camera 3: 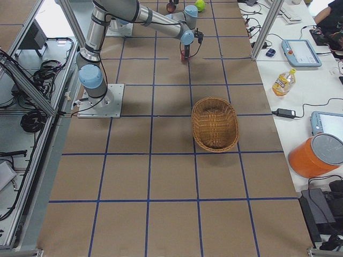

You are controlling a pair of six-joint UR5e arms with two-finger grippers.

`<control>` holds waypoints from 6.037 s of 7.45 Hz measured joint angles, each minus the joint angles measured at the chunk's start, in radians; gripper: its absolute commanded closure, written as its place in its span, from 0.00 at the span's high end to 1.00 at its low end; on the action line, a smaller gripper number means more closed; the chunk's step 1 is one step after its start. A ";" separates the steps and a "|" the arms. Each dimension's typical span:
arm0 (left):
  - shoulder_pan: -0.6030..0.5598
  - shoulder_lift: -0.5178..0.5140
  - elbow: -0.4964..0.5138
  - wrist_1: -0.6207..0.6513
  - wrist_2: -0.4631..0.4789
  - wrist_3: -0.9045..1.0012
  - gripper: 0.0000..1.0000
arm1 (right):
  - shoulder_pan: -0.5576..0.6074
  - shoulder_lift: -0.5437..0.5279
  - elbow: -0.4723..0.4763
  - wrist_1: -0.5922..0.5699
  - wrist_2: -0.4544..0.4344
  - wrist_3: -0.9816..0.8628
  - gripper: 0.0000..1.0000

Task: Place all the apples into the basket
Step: 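Grasp the red apple with the right gripper while left grasps dark red apple, then drop the red apple into the basket while left carries dark apple centerward, then set the dark red apple at center with left gripper, reach toward green apple, then grasp the dark red apple with right gripper while left grasps green apple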

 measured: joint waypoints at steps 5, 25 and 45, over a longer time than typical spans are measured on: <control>-0.042 0.061 0.037 -0.083 0.032 0.007 0.00 | -0.092 -0.089 -0.027 0.017 0.009 -0.025 0.50; -0.682 -0.057 0.353 -0.064 -0.295 -0.555 1.00 | -0.908 -0.123 -0.028 0.014 0.096 -1.121 1.00; -0.160 -0.331 0.553 -0.073 -0.114 0.500 0.03 | -0.074 -0.006 0.061 -0.222 0.008 -0.038 0.55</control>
